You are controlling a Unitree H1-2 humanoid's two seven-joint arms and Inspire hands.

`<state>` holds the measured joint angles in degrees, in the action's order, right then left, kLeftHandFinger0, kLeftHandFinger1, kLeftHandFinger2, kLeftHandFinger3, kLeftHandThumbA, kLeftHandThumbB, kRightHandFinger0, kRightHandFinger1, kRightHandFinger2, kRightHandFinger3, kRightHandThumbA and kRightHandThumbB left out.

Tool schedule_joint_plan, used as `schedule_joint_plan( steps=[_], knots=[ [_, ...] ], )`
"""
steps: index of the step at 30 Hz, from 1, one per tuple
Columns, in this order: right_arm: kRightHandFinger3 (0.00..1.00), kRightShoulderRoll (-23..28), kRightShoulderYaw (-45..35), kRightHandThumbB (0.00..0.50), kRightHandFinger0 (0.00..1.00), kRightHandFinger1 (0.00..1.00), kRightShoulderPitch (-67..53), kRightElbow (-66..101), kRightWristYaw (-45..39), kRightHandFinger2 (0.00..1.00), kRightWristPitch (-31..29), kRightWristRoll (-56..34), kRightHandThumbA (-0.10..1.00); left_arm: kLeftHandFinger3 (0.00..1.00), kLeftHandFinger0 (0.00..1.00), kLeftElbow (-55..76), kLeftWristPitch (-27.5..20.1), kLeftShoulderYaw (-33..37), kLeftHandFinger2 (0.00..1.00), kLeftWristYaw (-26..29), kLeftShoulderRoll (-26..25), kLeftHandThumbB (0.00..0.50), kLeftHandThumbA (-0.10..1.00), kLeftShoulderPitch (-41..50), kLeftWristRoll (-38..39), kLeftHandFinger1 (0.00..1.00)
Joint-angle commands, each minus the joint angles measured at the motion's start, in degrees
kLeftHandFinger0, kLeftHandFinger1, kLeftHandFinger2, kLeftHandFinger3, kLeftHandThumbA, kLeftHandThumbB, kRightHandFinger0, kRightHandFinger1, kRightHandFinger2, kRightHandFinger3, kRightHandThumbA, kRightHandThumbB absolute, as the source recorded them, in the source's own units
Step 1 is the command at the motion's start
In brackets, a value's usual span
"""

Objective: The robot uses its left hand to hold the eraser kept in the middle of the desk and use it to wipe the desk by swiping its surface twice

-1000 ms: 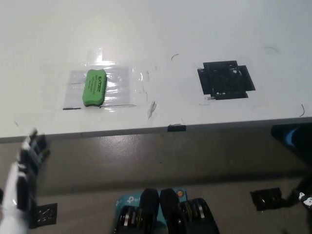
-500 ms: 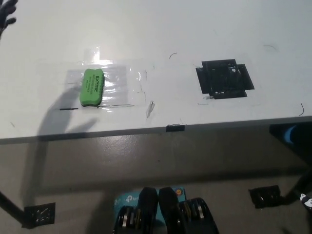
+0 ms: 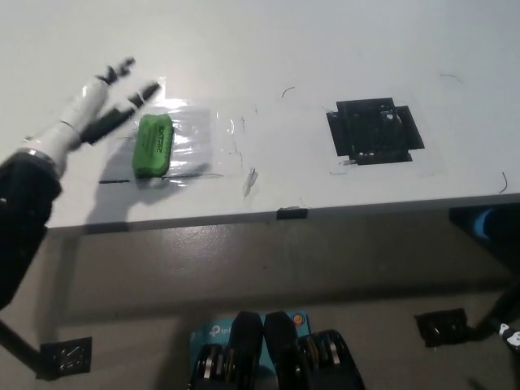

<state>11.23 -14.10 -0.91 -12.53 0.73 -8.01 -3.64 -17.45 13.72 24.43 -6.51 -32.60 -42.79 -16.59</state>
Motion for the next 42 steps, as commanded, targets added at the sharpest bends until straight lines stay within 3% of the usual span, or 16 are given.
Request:
schedule_joint_plan(
  steps=[1, 8, 11, 17, 22, 24, 31, 36, 40, 42],
  knots=[
    [1.00, 1.47, -0.33, 0.500, 1.00, 1.00, 0.24, 2.70, 0.10, 1.00, -0.05, -0.13, 1.00, 1.00, 1.00, -7.32, -9.93, 13.80, 1.00, 2.31, -3.20, 0.268, 1.00, -12.24, -26.16, 1.00],
    [1.00, 1.83, -0.06, 0.500, 1.00, 1.00, 0.02, 2.99, 0.08, 1.00, 0.44, 0.61, 1.00, 1.00, 1.00, -12.11, -10.13, 21.78, 1.00, 6.11, -2.95, 0.302, 1.00, -15.41, -33.22, 1.00],
    [1.00, 2.09, 0.14, 0.478, 1.00, 1.00, 0.24, 2.86, -0.25, 1.00, -0.31, 0.71, 1.00, 1.00, 1.00, -13.79, -9.74, 23.33, 1.00, 6.10, -2.27, 0.321, 1.00, -16.59, -33.59, 1.00],
    [1.00, 2.16, 0.13, 0.500, 1.00, 1.00, 0.57, 3.09, -0.27, 1.00, 0.02, 0.68, 1.00, 1.00, 1.00, -15.54, -8.00, 26.20, 1.00, 5.46, -1.12, 0.351, 1.00, -17.48, -35.22, 1.00],
    [1.00, 2.44, 0.17, 0.500, 1.00, 1.00, 0.79, 3.43, -0.27, 1.00, -0.34, 0.95, 1.00, 1.00, 1.00, -19.51, -9.45, 26.89, 1.00, 9.59, 0.16, 0.368, 1.00, -17.44, -35.78, 1.00],
    [1.00, 2.61, 0.12, 0.500, 1.00, 1.00, 0.89, 3.77, -0.26, 1.00, 0.06, 0.88, 1.00, 1.00, 1.00, -20.83, -8.48, 27.32, 1.00, 8.80, 1.26, 0.373, 1.00, -17.72, -36.29, 1.00],
    [1.00, 2.45, 0.44, 0.500, 1.00, 1.00, 0.96, 4.53, -0.34, 1.00, 0.38, 0.46, 1.00, 1.00, 1.00, -24.48, -9.69, 25.77, 1.00, 12.11, 4.30, 0.365, 1.00, -16.04, -37.51, 1.00],
    [1.00, 2.37, 0.37, 0.478, 1.00, 1.00, 1.96, 4.34, -0.10, 1.00, -0.01, 0.26, 1.00, 1.00, 1.00, -25.71, -9.97, 22.58, 1.00, 14.74, 6.07, 0.397, 1.00, -13.12, -36.87, 1.00],
    [1.00, 2.00, 0.20, 0.454, 1.00, 1.00, 2.37, 4.23, 0.09, 1.00, 0.00, -0.18, 1.00, 1.00, 1.00, -26.66, -10.99, 19.58, 1.00, 14.36, 7.15, 0.384, 1.00, -11.43, -35.02, 1.00],
    [1.00, 1.96, 0.11, 0.451, 1.00, 1.00, 2.46, 3.82, 0.20, 1.00, -0.88, -0.16, 1.00, 1.00, 1.00, -28.27, -12.06, 18.41, 1.00, 16.74, 7.99, 0.379, 1.00, -10.82, -35.11, 1.00]
  ],
)
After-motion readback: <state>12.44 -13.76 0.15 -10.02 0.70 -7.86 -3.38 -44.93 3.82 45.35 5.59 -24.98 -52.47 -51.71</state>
